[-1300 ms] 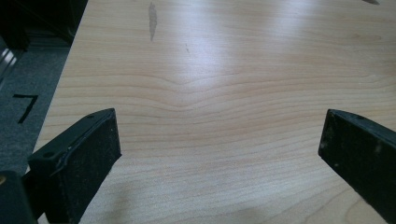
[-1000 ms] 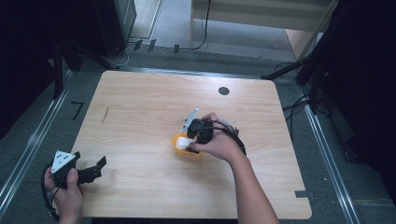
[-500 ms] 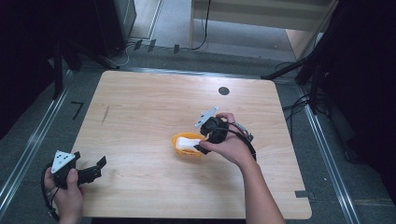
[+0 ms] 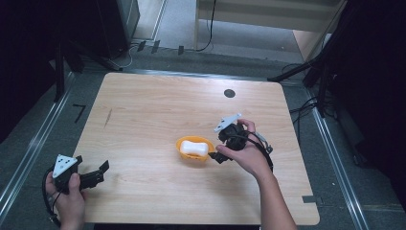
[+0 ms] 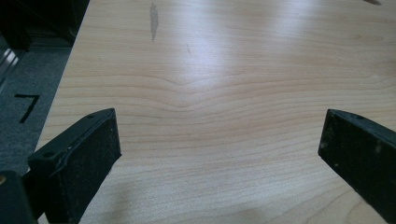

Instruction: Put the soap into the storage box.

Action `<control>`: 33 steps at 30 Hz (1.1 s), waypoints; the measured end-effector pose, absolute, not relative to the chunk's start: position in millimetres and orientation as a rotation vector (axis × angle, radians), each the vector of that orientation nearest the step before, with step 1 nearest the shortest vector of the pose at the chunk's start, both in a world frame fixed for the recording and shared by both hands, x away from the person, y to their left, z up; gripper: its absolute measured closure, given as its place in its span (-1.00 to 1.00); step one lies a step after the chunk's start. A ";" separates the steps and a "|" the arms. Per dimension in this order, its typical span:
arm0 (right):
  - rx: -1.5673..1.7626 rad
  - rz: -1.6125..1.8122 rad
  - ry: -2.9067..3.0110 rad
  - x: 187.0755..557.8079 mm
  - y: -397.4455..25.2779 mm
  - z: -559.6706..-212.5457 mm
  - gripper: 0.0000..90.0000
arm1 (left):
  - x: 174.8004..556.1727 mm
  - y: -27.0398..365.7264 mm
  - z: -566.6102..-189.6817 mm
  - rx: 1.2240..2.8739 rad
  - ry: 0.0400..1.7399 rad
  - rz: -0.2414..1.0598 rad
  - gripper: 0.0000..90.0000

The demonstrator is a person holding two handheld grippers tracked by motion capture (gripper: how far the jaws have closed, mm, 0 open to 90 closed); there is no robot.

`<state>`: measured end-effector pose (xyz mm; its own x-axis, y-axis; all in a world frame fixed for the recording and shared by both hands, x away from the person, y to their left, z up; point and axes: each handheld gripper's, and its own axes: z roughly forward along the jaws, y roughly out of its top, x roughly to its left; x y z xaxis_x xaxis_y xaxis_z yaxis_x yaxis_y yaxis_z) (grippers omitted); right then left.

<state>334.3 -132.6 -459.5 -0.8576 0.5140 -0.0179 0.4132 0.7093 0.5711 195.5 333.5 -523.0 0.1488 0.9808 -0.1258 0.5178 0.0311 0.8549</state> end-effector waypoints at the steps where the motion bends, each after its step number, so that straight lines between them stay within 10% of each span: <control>1: 0.751 0.853 2.735 333.5 -134.7 -460.3 -1.00 | 195.5 333.6 -523.0 1.601 1.480 0.706 -1.00; 33: 0.941 0.862 2.603 303.3 -202.2 -483.3 -1.00 | 195.3 333.8 -522.9 1.599 1.479 0.704 -1.00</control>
<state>303.3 -202.2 -483.3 -0.7630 0.6459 -0.0252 0.5032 0.6180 0.6040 195.3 333.8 -522.9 0.1511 0.9799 -0.1306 0.5167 0.0343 0.8555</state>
